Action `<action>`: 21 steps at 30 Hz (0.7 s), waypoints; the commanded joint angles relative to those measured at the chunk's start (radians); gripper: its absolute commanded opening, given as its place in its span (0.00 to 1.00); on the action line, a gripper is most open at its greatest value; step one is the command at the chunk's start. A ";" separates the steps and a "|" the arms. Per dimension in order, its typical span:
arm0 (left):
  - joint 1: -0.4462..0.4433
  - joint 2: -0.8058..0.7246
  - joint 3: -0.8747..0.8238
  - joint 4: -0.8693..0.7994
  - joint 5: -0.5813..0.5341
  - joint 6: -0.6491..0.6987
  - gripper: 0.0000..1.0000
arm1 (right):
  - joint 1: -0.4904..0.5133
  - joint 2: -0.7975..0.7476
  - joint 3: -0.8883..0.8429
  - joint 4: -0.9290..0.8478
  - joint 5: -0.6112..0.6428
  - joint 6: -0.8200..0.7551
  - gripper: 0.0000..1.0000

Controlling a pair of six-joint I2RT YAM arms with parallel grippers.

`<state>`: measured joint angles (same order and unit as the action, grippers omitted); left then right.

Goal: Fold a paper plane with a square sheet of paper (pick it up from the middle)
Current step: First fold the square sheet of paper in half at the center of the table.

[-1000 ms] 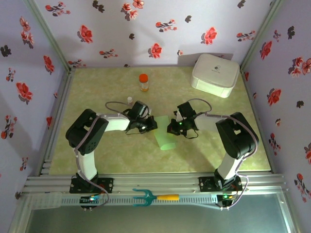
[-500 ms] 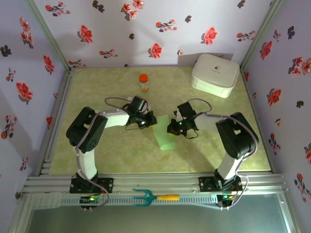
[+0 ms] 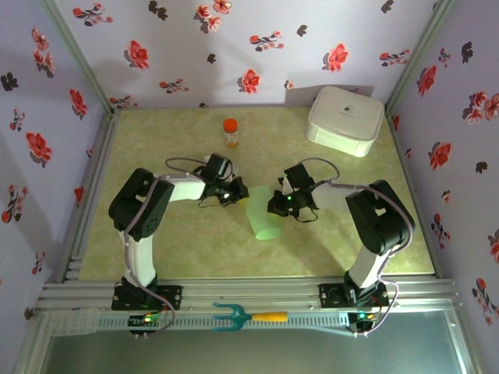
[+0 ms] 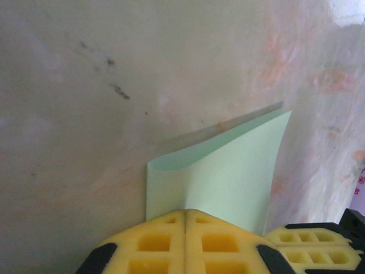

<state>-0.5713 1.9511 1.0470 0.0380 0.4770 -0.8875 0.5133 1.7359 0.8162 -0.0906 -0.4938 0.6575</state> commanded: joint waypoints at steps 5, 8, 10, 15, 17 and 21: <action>0.036 0.048 0.098 -0.168 -0.134 -0.017 0.02 | 0.005 0.051 -0.048 -0.096 0.106 0.006 0.00; 0.037 0.055 0.118 -0.178 -0.144 -0.024 0.03 | 0.005 0.050 -0.048 -0.093 0.105 0.006 0.00; 0.037 0.069 0.136 -0.190 -0.145 -0.023 0.05 | 0.005 0.052 -0.050 -0.090 0.102 0.006 0.00; 0.037 0.086 0.161 -0.219 -0.161 -0.037 0.05 | 0.005 0.050 -0.050 -0.090 0.100 0.006 0.00; 0.037 0.094 0.184 -0.257 -0.180 -0.042 0.05 | 0.006 0.049 -0.052 -0.089 0.100 0.006 0.00; 0.036 0.101 0.224 -0.320 -0.229 -0.055 0.05 | 0.005 0.049 -0.055 -0.086 0.101 0.009 0.00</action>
<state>-0.5503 2.0182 1.2434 -0.1890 0.3618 -0.9195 0.5133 1.7359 0.8093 -0.0723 -0.4938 0.6579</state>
